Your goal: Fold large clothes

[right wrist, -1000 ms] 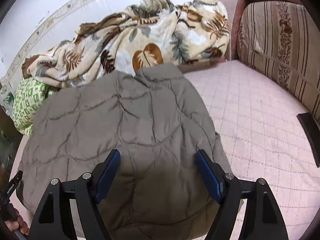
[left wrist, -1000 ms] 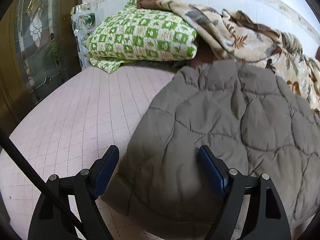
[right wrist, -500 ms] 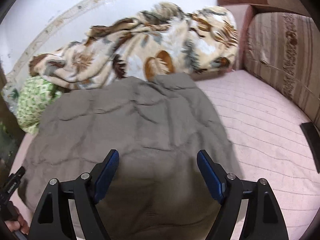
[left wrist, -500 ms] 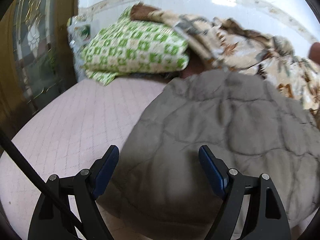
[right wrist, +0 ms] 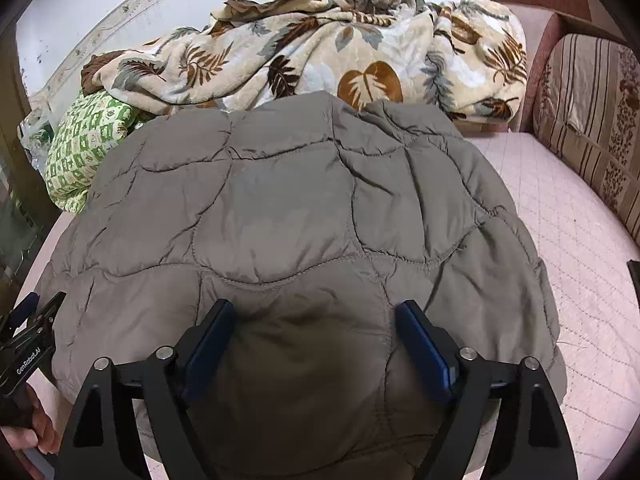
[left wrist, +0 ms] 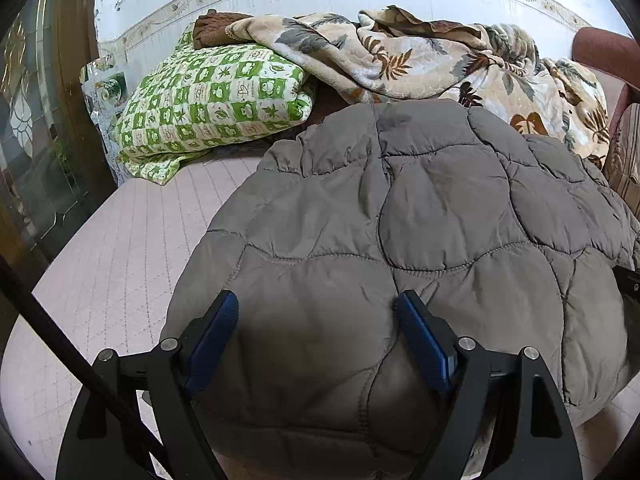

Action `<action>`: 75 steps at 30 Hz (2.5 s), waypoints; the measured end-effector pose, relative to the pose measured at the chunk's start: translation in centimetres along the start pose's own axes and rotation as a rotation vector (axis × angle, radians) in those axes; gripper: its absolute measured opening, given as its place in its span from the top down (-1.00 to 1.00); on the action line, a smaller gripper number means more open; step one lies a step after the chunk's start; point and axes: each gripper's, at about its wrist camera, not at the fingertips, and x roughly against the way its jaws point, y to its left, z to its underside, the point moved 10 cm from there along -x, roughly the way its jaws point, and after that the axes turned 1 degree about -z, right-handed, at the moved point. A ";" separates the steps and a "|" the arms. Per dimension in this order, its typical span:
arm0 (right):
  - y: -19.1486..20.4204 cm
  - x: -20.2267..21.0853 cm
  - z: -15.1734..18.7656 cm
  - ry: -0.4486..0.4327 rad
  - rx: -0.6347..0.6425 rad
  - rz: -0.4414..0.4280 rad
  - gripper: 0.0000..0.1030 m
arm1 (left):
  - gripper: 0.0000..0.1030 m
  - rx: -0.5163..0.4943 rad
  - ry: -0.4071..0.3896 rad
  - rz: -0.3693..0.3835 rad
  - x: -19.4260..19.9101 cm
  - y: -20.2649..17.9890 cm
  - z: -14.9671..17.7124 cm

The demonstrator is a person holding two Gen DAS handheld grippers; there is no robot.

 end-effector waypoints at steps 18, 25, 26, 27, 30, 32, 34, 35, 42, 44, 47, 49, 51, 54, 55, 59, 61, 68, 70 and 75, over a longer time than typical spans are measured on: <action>3.5 1.9 -0.6 -0.075 0.111 -0.041 -0.72 | -0.58 0.024 -0.017 -0.008 0.6 0.4 -0.2; 3.0 0.5 0.4 0.002 0.070 -0.076 -0.76 | -0.58 0.021 0.008 -0.005 0.6 0.6 -0.1; 2.8 0.9 0.3 0.000 0.047 -0.089 -0.76 | -0.58 0.028 0.006 0.001 1.0 0.7 -0.3; 2.4 1.3 0.1 -0.007 0.016 -0.107 -0.76 | -0.58 0.035 0.005 0.004 1.2 0.9 -0.3; 1.2 2.5 -0.3 -0.025 -0.052 -0.127 -0.77 | -0.58 0.081 0.011 0.019 1.8 1.9 -0.6; -0.1 3.5 -0.5 -0.041 -0.089 -0.119 -0.77 | -0.58 0.111 0.014 0.022 2.2 2.8 -0.7; -1.0 4.4 -0.7 -0.050 -0.111 -0.112 -0.77 | -0.58 0.130 0.018 0.018 2.4 3.6 -0.6; -1.6 4.9 -0.7 -0.056 -0.121 -0.106 -0.77 | -0.58 0.137 0.019 0.007 2.6 4.3 -0.5; -2.9 8.2 -0.4 -0.095 -0.130 -0.067 -0.77 | -0.58 0.180 0.069 -0.053 2.8 7.6 1.6; -3.0 9.4 0.0 -0.109 -0.127 -0.062 -0.77 | -0.58 0.199 0.100 -0.056 2.5 8.3 2.7; -3.6 10.8 1.1 -0.119 -0.142 -0.053 -0.77 | -0.58 0.208 0.133 -0.072 2.3 9.1 4.3; -4.1 10.9 2.3 -0.096 -0.167 -0.065 -0.77 | -0.60 0.188 0.146 -0.072 2.0 9.1 5.0; -4.9 10.4 3.6 -0.060 -0.189 -0.064 -0.77 | -0.62 0.195 0.156 -0.070 1.7 9.2 5.6; -6.0 9.2 4.4 -0.018 -0.219 -0.051 -0.77 | -0.62 0.251 0.159 -0.061 2.6 9.8 6.0; -6.4 9.1 4.4 -0.017 -0.234 -0.052 -0.77 | -0.62 0.258 0.148 -0.065 3.1 9.9 6.0; -7.8 9.2 4.6 -0.022 -0.303 -0.076 -0.77 | -0.62 0.261 0.105 -0.073 5.5 10.2 5.8; -8.4 9.3 4.7 -0.025 -0.339 -0.084 -0.77 | -0.62 0.273 0.096 -0.072 6.1 10.7 5.8; -8.1 9.8 5.1 -0.023 -0.355 -0.096 -0.77 | -0.62 0.262 0.086 -0.117 6.4 11.5 6.0; -8.1 9.9 5.2 -0.025 -0.347 -0.091 -0.77 | -0.62 0.258 0.077 -0.121 6.6 11.6 5.9; -8.4 9.9 5.5 -0.014 -0.354 -0.082 -0.77 | -0.62 0.256 0.048 -0.117 7.1 11.6 5.4</action>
